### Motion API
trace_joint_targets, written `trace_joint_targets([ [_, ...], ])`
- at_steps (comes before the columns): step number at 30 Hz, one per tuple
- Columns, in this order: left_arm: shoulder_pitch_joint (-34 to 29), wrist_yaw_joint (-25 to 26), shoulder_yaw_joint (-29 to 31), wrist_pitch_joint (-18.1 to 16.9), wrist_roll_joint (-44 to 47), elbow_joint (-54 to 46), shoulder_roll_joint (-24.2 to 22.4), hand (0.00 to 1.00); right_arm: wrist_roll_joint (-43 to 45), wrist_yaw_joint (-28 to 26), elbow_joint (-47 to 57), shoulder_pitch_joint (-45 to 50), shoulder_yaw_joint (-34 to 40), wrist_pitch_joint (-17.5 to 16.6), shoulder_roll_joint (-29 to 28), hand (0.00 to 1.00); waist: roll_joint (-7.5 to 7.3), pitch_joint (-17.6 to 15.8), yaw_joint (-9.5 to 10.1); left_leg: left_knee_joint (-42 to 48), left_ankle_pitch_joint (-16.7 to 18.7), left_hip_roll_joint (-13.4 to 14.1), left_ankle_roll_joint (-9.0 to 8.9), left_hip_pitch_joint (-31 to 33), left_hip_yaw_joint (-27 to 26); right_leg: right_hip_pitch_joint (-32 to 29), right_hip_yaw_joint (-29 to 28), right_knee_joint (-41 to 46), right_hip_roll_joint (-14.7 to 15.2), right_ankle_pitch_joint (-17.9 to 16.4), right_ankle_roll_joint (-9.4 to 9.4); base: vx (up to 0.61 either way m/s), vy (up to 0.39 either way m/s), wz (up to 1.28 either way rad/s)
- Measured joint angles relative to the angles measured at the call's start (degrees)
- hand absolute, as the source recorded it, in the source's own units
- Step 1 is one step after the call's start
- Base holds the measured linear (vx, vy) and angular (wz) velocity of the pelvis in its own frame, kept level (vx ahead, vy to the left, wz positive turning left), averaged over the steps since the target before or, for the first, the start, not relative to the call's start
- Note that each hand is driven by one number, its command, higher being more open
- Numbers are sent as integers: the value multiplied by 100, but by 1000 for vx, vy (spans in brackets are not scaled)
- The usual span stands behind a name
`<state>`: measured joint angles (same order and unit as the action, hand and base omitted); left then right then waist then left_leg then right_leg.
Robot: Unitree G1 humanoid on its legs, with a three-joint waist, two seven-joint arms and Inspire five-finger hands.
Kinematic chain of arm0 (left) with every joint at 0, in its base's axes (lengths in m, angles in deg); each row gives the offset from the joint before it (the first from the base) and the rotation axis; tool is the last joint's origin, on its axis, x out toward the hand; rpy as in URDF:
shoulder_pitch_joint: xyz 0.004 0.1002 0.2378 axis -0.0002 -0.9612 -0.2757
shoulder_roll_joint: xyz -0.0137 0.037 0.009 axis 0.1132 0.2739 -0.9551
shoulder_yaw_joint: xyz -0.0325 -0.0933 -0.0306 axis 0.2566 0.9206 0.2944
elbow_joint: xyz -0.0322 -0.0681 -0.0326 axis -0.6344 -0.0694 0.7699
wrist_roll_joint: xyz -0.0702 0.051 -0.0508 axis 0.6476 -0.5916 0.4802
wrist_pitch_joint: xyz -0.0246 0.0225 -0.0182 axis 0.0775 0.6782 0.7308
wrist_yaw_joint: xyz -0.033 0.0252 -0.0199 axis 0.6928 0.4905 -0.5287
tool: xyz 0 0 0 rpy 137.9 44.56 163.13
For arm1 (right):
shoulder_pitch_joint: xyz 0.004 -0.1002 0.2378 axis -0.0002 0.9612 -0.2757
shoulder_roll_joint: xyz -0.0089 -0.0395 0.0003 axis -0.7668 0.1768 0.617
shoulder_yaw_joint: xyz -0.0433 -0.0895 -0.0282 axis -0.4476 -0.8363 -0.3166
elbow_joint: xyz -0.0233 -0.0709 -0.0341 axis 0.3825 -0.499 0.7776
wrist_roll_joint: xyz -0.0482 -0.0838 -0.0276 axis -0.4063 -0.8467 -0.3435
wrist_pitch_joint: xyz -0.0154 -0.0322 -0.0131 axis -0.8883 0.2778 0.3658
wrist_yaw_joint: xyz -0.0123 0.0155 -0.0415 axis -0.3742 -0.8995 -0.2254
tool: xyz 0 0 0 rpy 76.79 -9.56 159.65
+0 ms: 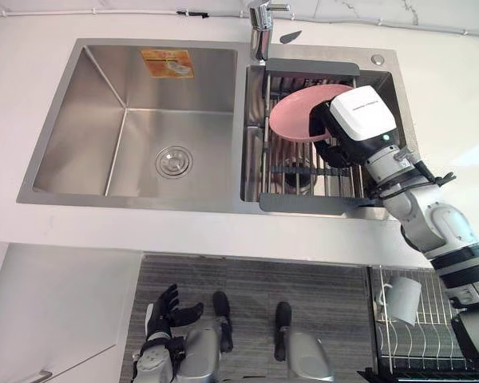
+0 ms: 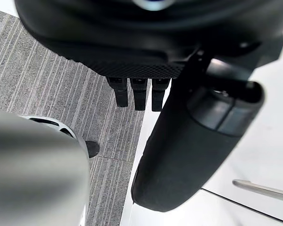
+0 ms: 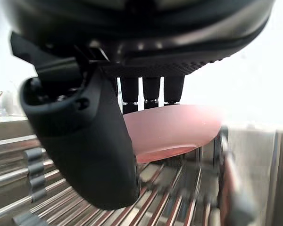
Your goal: Walk over to the sink, pick up the cup, carry it to the dishwasher, place the cup inside the dishwasher, then close the dishwasher door
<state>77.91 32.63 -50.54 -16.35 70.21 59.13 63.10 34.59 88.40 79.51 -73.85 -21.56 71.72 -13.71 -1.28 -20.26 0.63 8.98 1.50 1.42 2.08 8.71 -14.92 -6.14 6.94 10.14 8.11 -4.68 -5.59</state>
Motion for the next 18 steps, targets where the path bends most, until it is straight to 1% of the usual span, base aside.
trace_joint_targets([
  [6,-21,-8,-1,2,-8,0,-9,90,1,53,679,397,97,-190,393,30,-9,4,-58,-40,53,27,-25,-194,-92,113,-54,-12,-26,0,0,-4,-5,-11],
  [8,-24,-17,0,3,-13,1,-10,90,1,56,881,634,261,-238,447,30,-16,6,-71,-77,54,29,-26,-242,-140,124,-76,-14,-29,0,0,-4,-7,-10],
  [12,-58,-20,2,7,-18,5,-3,90,1,75,1289,1345,922,-293,437,30,-46,24,-124,-168,53,15,-27,-399,-201,208,-131,-20,-29,0,0,-1,-1,-8],
  [14,-85,-20,7,8,-20,7,13,90,3,89,1526,1647,1363,-308,277,30,-74,41,-172,-235,52,8,-28,-461,-236,225,-173,-25,-29,-1,0,3,1,-12],
  [15,-102,-20,11,11,-21,17,25,90,8,175,1665,1857,1707,-314,61,30,-100,58,-203,-259,51,6,-29,-518,-268,256,-203,-32,-30,-1,-1,14,0,-12],
  [17,-156,-20,17,19,-24,23,41,90,21,294,1840,2107,2149,-303,-279,30,-131,109,-295,-276,51,2,-29,-593,-283,318,-216,-41,-29,-1,-2,13,-1,-8],
  [18,-202,-21,16,27,-27,28,55,90,32,376,1977,2306,2424,-270,-487,30,-156,181,-330,-279,53,1,-31,-630,-306,345,-234,-55,-31,-2,-2,7,-1,-8],
])
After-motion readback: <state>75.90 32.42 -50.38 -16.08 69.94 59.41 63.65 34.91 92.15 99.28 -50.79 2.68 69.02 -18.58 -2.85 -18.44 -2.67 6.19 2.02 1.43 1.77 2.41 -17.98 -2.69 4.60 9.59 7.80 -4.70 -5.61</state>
